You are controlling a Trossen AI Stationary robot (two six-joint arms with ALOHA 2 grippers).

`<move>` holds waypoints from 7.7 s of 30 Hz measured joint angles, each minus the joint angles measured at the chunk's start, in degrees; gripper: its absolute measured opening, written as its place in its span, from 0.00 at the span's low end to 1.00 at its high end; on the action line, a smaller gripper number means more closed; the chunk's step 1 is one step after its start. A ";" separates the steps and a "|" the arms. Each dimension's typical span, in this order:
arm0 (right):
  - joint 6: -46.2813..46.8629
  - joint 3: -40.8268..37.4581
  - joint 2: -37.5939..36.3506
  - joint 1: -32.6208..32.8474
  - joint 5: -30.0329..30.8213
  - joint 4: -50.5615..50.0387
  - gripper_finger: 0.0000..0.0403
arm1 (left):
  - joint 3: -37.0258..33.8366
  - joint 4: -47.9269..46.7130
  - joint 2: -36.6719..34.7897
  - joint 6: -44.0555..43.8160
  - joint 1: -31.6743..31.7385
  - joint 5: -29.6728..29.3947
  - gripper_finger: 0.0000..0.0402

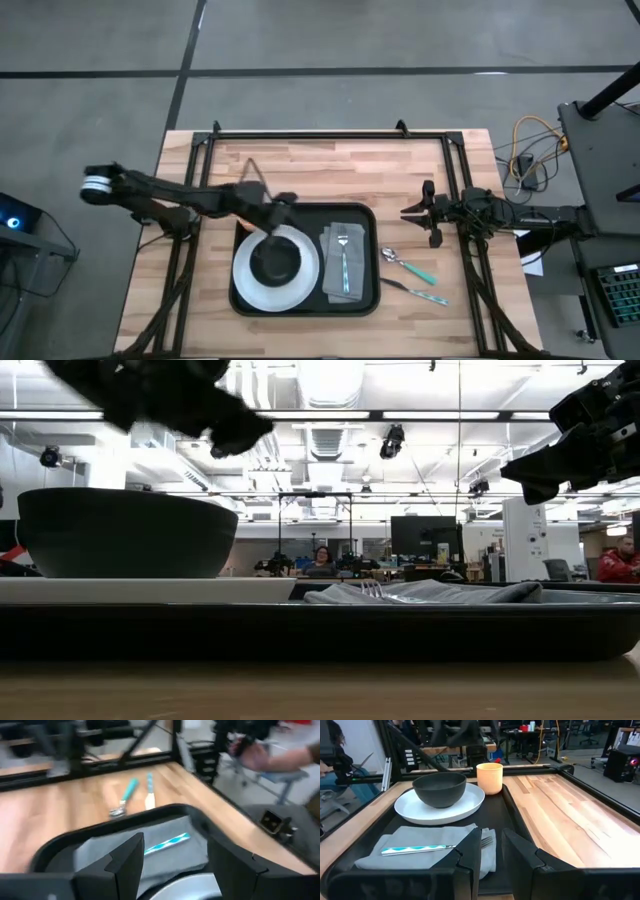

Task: Set up tray
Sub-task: Put the knife on the table

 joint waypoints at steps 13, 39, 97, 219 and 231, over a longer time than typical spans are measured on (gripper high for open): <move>-2.54 0.00 0.00 0.00 -0.01 0.00 0.17 | -19.73 11.98 -18.53 -6.98 -0.78 -13.81 0.49; -17.97 0.00 0.02 -0.02 0.04 0.02 0.17 | -30.73 11.11 -46.51 -7.70 -4.89 -26.78 0.49; -22.26 -0.02 0.32 -0.12 0.09 -0.02 0.17 | -35.01 -16.12 -70.43 -1.87 -4.87 -27.59 0.49; 30.51 24.82 30.26 12.12 -6.59 -29.60 0.17 | -35.14 -15.80 -68.69 -9.17 -4.89 -27.20 0.49; 43.06 25.57 39.92 25.42 -6.05 -29.56 0.17 | -35.14 -15.86 -68.59 -9.17 -4.88 -27.20 0.49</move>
